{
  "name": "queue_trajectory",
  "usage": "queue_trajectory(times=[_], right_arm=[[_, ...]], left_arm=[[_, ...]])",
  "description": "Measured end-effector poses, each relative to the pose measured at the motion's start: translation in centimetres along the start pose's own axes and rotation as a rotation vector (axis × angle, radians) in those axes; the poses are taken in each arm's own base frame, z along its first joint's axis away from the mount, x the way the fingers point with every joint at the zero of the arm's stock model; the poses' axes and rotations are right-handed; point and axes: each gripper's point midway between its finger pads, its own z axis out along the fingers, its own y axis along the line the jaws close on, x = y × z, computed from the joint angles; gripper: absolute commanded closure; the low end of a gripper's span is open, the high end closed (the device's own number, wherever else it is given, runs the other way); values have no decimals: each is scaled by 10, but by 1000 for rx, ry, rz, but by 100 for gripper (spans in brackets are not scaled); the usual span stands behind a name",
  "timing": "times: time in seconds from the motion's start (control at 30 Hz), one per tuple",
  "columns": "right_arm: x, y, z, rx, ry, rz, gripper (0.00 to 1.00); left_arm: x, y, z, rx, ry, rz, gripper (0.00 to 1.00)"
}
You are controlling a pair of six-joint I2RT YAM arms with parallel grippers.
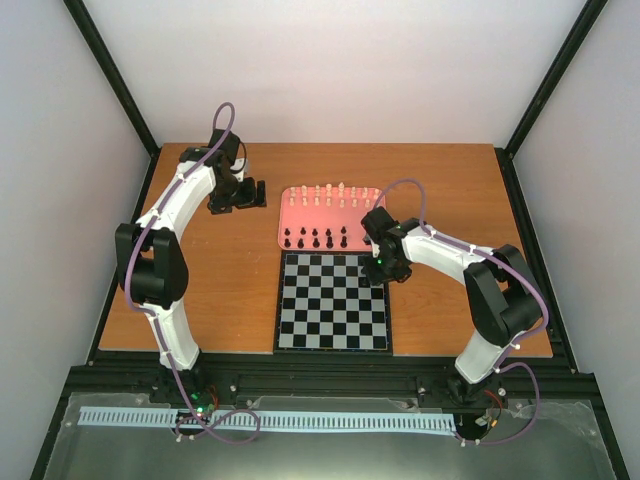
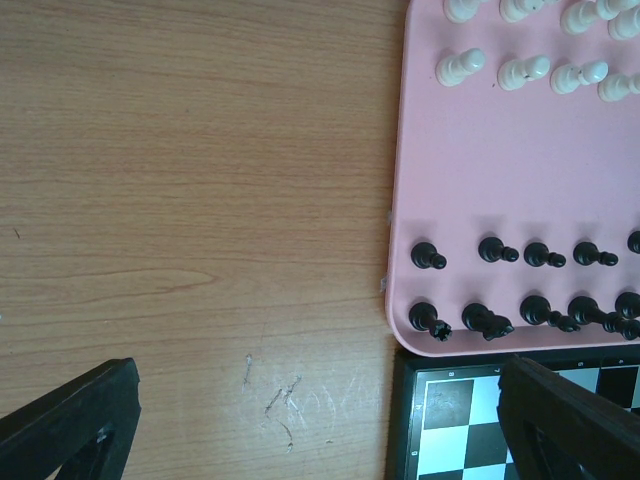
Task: Set up the chess pieces on the board
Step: Place the chess piece on the chessboard, then pick up the chess piece from the storage box.
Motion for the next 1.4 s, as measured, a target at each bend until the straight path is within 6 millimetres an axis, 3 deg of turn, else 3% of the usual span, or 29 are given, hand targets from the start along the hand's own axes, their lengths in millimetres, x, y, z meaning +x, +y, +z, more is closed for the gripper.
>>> queue_trajectory(times=[0.17,0.27,0.5,0.67,0.77,0.93,1.13,1.4], right_arm=[[-4,1,-6,3,-4,-2,57],[-15,3,-22,2,-33,-6,57],[-55,9,-82,14,-173,-33,55],[-94,21,-101,1,-233,-57,56],[-121,30,-92,-9,-238,-74,57],[-152,42,-54,-23,-190,-94,59],[-145,46,-20,-44,-98,-101,60],[-138,52,-14,-86,-63,-106,61]], left_arm=[[0,0,0,0,0,0,0],[0,0,0,0,0,0,0],[0,0,0,0,0,0,0],[0,0,0,0,0,0,0],[0,0,0,0,0,0,0],[0,0,-1,0,-2,0,0],[-2,-1,-8,1,-19,3,0],[0,0,-7,0,-17,3,0]])
